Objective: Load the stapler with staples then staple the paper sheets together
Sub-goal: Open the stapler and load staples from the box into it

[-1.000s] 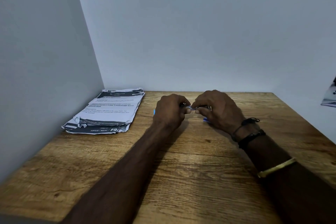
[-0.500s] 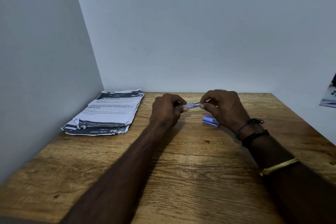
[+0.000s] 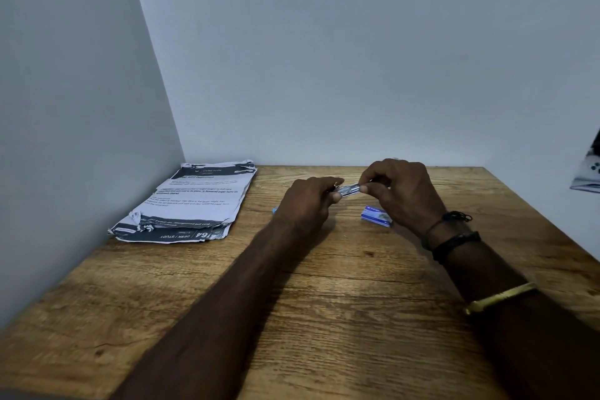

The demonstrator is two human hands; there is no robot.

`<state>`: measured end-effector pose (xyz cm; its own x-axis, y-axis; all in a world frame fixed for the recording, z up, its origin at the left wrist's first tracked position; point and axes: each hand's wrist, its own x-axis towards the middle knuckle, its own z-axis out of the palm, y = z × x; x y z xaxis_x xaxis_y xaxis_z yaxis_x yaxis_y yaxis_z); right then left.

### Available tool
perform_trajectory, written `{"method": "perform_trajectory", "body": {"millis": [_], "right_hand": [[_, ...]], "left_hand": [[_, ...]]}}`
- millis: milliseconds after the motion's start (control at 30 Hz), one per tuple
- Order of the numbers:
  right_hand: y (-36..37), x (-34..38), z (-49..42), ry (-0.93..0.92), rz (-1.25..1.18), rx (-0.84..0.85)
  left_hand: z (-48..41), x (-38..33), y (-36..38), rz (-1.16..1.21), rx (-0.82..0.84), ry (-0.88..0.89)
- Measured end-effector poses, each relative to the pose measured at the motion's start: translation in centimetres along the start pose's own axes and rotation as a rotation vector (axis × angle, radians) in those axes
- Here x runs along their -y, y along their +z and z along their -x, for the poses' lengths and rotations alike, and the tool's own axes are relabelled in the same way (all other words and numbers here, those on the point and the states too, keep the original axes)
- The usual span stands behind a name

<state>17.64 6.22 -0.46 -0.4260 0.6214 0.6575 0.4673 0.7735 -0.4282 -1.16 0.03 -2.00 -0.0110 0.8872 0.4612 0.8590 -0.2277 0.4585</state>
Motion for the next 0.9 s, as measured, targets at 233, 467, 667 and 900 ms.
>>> {"method": "perform_trajectory", "body": {"millis": [233,467,667,900], "right_hand": [[0.2,0.1,-0.1,-0.047,0.024,0.017],[0.2,-0.1,0.0,-0.024,0.01,0.01],[0.4,0.0,0.1,-0.003,-0.015,0.037],[0.5,0.1,0.2,0.057,-0.09,0.016]], "left_hand": [[-0.3,0.2,0.5,-0.152,0.143,0.024],[-0.1,-0.1,0.3,-0.006,0.075,-0.029],[-0.1,-0.2,-0.5,0.144,0.089,-0.152],[-0.2,-0.3,-0.5,0.223,0.05,-0.205]]}}
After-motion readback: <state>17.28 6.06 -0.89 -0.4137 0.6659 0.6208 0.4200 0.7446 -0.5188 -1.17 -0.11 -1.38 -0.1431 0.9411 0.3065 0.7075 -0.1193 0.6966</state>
